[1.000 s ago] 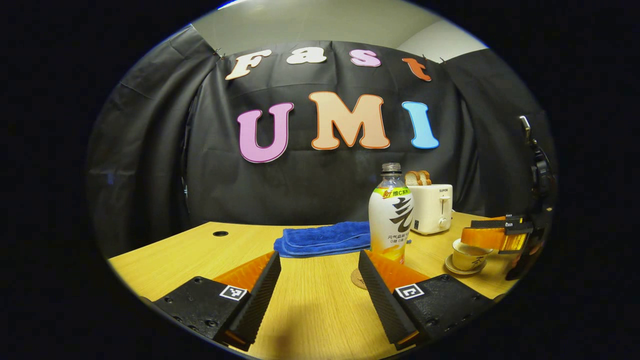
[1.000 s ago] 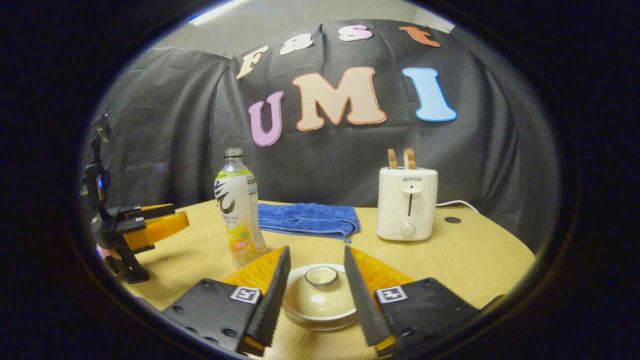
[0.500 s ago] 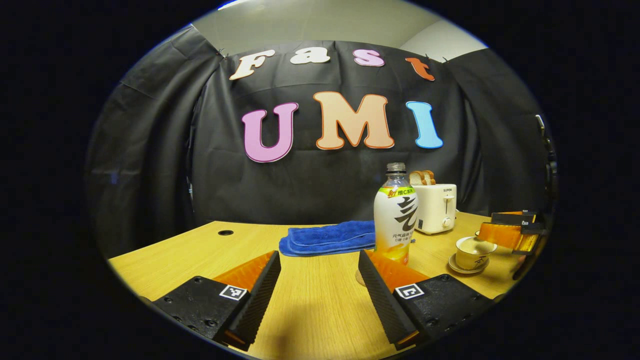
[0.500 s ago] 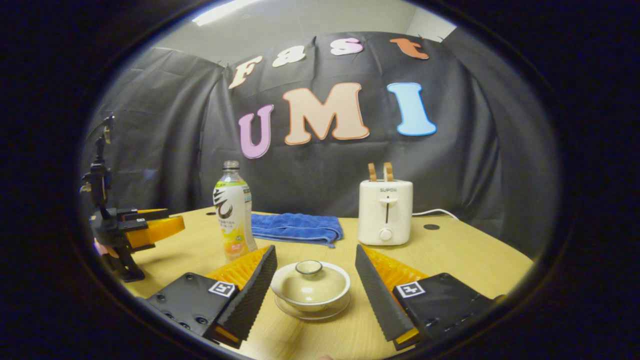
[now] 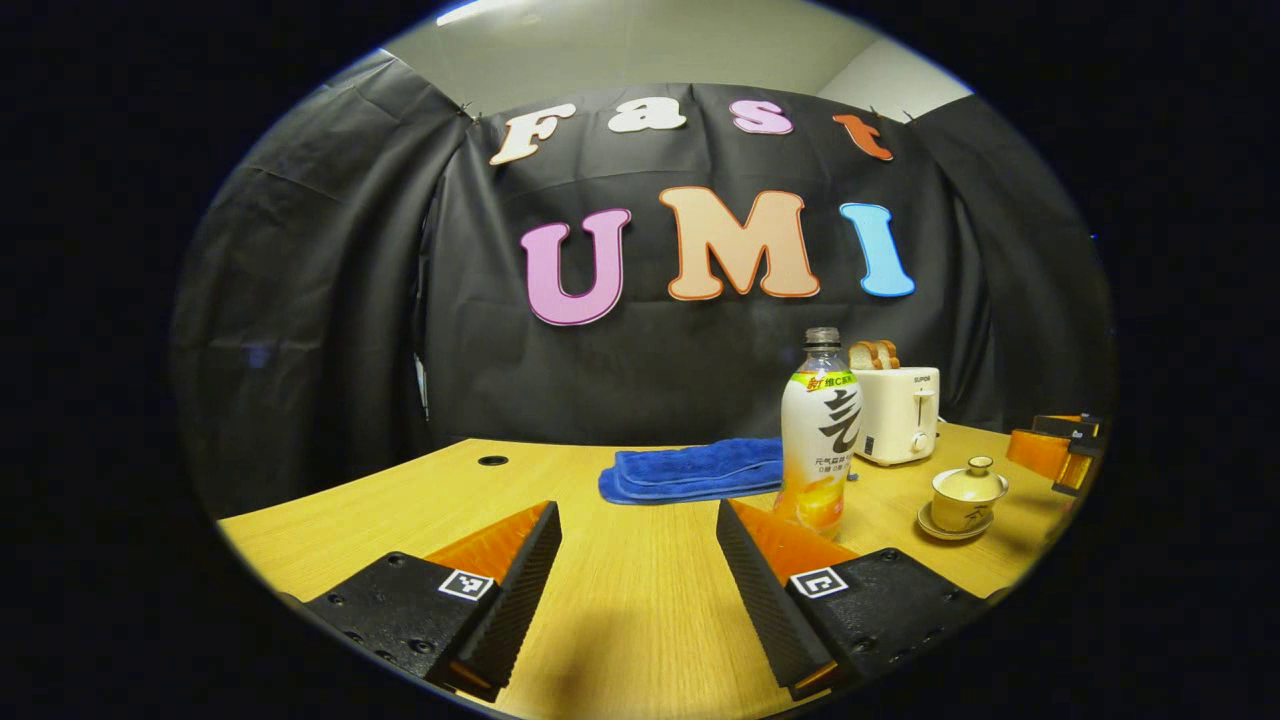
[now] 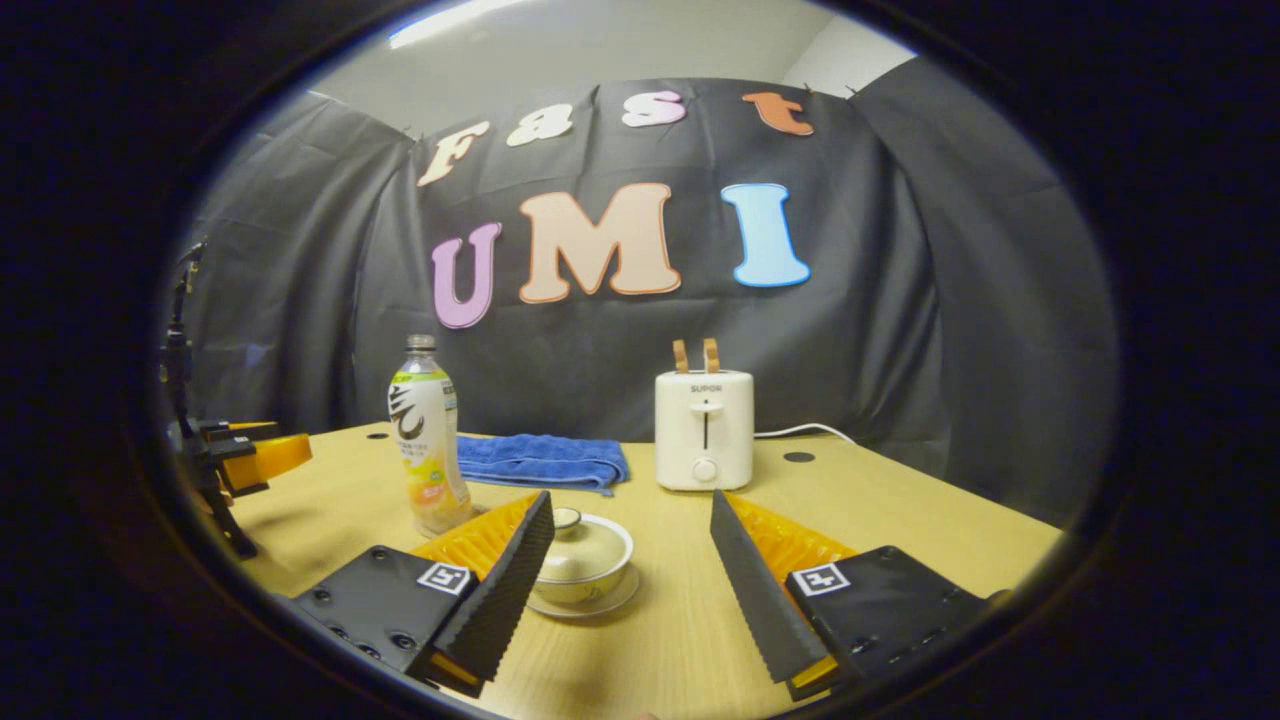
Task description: Open the teacup lid with one hand, grasp the water bottle and pour water into the teacup with the other hand; after pouring, place the water bottle on the coaster and then close the teacup lid.
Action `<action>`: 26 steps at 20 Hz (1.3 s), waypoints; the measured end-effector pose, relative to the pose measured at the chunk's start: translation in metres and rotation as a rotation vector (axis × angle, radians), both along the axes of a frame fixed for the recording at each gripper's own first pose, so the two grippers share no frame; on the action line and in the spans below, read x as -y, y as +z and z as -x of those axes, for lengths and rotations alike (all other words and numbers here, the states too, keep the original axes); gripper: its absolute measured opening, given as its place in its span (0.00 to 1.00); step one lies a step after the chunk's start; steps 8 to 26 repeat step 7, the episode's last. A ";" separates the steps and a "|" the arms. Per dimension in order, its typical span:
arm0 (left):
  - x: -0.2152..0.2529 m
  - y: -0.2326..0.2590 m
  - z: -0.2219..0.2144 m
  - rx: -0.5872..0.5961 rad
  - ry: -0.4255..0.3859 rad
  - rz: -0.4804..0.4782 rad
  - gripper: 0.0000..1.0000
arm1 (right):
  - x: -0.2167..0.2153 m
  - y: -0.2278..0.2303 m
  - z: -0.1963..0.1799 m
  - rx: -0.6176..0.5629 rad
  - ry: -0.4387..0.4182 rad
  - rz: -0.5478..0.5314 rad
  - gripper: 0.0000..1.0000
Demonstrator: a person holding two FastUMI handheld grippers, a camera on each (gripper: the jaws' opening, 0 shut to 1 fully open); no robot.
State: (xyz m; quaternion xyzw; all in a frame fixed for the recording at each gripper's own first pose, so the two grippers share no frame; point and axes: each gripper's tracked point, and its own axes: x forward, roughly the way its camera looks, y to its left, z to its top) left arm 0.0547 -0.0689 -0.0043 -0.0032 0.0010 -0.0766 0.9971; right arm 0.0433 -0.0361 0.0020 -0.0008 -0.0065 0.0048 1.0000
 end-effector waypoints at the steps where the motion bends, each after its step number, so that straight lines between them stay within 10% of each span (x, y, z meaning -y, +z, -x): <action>1: -0.003 0.000 0.001 0.001 0.014 -0.001 0.92 | 0.003 0.001 0.003 0.000 -0.010 0.000 0.96; 26: -0.007 -0.001 0.006 0.001 0.039 -0.002 0.92 | 0.017 0.001 0.007 0.002 -0.073 0.000 0.94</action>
